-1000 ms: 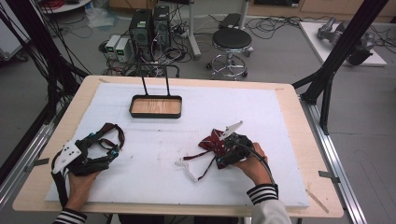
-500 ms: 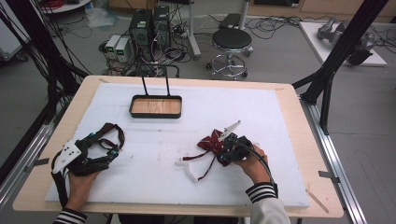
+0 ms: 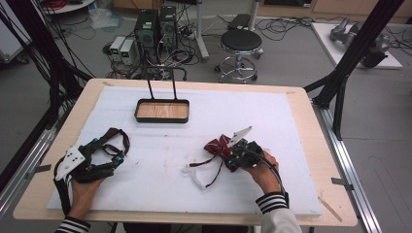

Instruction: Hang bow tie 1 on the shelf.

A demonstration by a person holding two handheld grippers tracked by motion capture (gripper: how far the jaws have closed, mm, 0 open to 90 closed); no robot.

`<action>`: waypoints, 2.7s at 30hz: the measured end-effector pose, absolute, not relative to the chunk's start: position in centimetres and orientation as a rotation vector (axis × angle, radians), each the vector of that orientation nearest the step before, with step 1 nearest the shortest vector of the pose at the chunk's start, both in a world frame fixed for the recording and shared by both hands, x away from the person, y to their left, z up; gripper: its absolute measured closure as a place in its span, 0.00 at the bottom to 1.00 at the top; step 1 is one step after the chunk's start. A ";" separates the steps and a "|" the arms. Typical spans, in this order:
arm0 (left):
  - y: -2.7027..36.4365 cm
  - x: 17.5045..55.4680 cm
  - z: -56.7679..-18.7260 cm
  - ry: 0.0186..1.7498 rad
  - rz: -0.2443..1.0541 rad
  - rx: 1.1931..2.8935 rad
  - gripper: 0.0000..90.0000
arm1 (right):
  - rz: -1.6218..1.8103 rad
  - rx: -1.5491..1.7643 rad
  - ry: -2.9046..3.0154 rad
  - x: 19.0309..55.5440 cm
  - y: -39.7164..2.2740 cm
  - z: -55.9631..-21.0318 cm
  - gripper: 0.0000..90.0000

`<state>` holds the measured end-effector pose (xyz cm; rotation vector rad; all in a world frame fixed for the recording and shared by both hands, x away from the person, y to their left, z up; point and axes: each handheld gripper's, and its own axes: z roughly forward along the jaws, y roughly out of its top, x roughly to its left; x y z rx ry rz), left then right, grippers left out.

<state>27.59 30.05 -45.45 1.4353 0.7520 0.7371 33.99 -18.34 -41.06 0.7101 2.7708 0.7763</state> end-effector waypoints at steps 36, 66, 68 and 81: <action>25.6 29.4 -39.2 0.519 0.470 1.536 0.15 | 1.445 0.395 2.491 31.8 -16.5 -38.3 0.93; 18.0 31.6 -35.7 0.256 0.196 1.797 0.16 | 1.483 0.071 2.590 31.2 -13.1 -37.4 0.93; 17.5 31.8 -35.6 0.241 0.185 1.813 0.16 | 1.488 0.059 2.591 31.2 -13.0 -37.4 0.93; 15.9 32.4 -36.1 0.217 0.137 1.847 0.23 | 1.507 0.018 2.581 31.0 -12.9 -37.3 0.93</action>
